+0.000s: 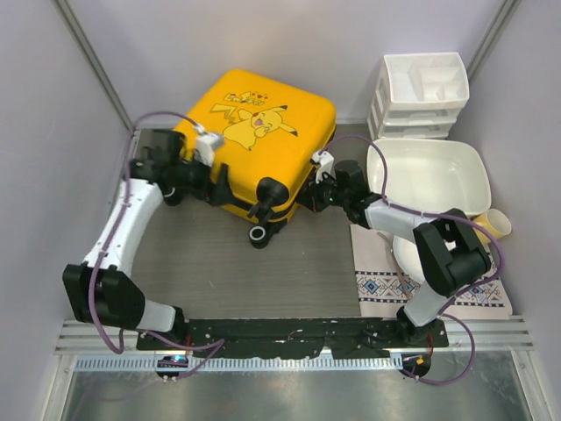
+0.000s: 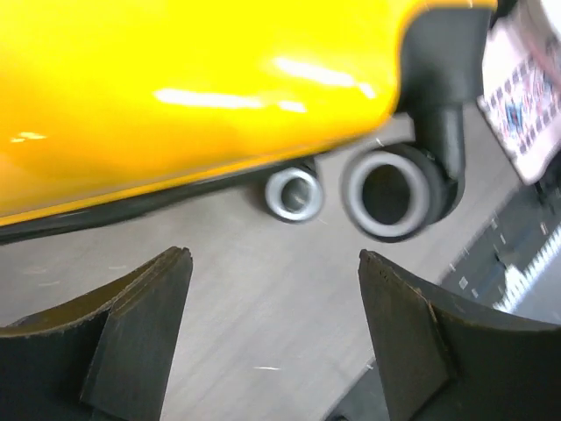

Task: Open, take out, and arrange the luggage

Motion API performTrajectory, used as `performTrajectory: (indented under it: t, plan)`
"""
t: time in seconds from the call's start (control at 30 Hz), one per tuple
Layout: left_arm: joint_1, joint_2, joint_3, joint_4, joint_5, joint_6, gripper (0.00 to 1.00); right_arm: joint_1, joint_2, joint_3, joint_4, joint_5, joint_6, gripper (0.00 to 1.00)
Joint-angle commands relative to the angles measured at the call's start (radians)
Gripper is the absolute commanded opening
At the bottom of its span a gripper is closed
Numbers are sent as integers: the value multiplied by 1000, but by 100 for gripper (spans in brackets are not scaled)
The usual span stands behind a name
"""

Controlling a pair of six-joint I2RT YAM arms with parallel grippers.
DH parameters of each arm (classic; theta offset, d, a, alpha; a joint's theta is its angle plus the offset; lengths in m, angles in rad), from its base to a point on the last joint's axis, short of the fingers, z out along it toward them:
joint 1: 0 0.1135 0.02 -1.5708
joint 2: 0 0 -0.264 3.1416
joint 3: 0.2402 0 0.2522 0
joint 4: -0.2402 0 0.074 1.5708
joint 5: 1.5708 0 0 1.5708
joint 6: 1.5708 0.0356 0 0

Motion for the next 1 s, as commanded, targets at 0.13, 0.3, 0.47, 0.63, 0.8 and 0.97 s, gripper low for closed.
performTrajectory:
  t: [0.13, 0.3, 0.47, 0.63, 0.8, 0.97]
  plan:
    - [416, 47, 361, -269, 72, 262, 85, -3, -105, -35, 174, -18, -34, 1]
    - [473, 203, 464, -263, -54, 374, 88, -3, -117, -42, 165, -21, -31, 1]
    - [487, 289, 477, -155, -147, 403, 91, -3, -120, -53, 168, -15, 1, 1]
    - [488, 341, 515, -100, -160, 417, 92, 0, -114, -69, 179, -1, 17, 1]
    - [490, 337, 576, -154, -156, 451, 92, 0, -106, -67, 179, 30, 24, 1]
    - [500, 268, 567, -134, -185, 458, 94, 0, -103, -64, 168, 40, 23, 1]
